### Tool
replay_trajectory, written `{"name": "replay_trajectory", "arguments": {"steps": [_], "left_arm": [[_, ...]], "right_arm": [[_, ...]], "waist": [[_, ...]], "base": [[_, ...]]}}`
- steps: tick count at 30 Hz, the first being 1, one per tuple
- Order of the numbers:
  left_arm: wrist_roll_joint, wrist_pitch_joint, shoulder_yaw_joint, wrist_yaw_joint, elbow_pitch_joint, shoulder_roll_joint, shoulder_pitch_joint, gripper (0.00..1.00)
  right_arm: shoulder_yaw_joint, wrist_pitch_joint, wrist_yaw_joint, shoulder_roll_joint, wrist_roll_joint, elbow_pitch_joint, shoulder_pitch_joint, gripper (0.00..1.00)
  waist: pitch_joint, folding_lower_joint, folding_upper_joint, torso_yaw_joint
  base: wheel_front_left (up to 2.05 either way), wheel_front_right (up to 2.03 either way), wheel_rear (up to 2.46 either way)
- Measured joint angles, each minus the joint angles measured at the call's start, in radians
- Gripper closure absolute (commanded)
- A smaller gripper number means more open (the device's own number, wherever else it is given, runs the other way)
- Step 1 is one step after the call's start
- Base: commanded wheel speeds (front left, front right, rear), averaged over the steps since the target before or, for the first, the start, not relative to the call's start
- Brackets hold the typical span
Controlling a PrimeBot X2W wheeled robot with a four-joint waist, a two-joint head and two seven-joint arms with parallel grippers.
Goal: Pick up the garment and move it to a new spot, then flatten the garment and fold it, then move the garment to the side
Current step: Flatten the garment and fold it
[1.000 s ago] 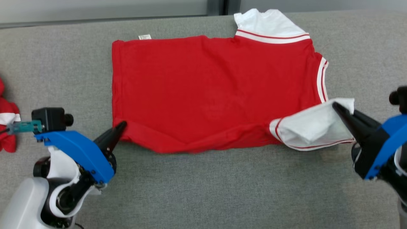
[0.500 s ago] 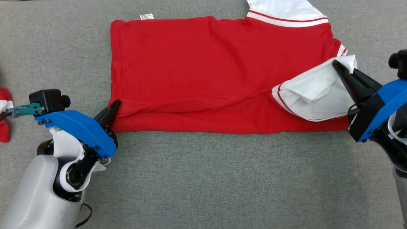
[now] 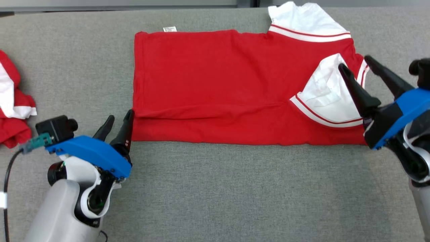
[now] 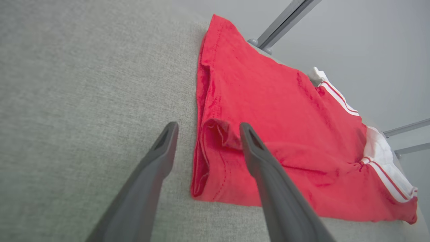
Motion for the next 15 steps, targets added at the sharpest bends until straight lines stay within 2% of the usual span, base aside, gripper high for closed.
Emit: {"name": "replay_trajectory", "arguments": {"steps": [5,10,15], "left_arm": [[0.083,-0.103,-0.028,0.009,0.001,0.002,0.062,0.00],[0.165,-0.154,-0.077,0.028,0.023,-0.002,0.084,0.00],[0.216,-0.182,-0.119,0.049,0.086,-0.035,0.054,0.00]], "right_arm": [[-0.095,0.074,0.000,0.046,-0.012,0.000,0.115,0.00],[-0.218,0.097,0.000,0.140,-0.084,-0.031,0.219,0.00],[-0.306,0.077,0.000,0.247,-0.170,0.002,0.258,0.00]], "waist": [[-0.032,-0.0001,0.0000,0.005],[-0.044,-0.0002,0.0000,0.000],[-0.030,-0.0002,0.0000,-0.010]], "base": [[0.00,0.00,0.00],[0.00,0.00,0.00],[0.00,0.00,0.00]]}}
